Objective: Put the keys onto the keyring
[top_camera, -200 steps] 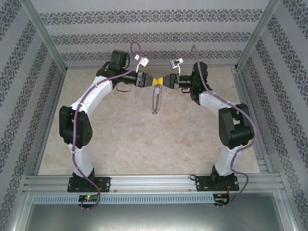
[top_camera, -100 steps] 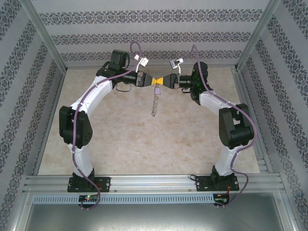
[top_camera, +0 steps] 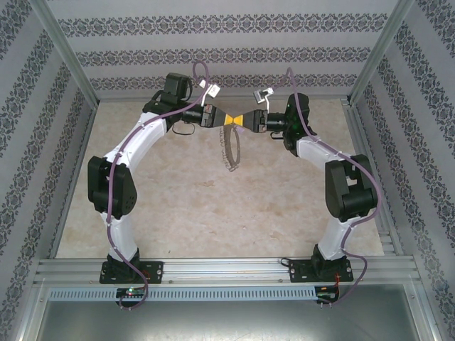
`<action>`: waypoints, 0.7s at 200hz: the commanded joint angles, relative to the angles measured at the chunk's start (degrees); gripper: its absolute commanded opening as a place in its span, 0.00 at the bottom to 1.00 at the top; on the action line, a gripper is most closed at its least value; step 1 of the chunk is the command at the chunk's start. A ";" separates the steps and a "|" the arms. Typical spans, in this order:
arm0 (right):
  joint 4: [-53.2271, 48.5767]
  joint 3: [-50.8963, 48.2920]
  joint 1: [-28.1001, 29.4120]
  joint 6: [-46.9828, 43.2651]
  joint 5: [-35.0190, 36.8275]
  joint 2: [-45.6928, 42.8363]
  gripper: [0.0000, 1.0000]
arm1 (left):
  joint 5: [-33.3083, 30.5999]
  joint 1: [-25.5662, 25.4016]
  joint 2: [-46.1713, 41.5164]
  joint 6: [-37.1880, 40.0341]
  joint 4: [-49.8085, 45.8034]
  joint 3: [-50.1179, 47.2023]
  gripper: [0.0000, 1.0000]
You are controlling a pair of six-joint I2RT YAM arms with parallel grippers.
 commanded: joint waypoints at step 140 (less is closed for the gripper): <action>2.09 -11.26 -0.15 -4.99 1.45 -10.98 0.41 | 7.07 -0.74 -4.57 -2.20 9.29 -1.81 0.00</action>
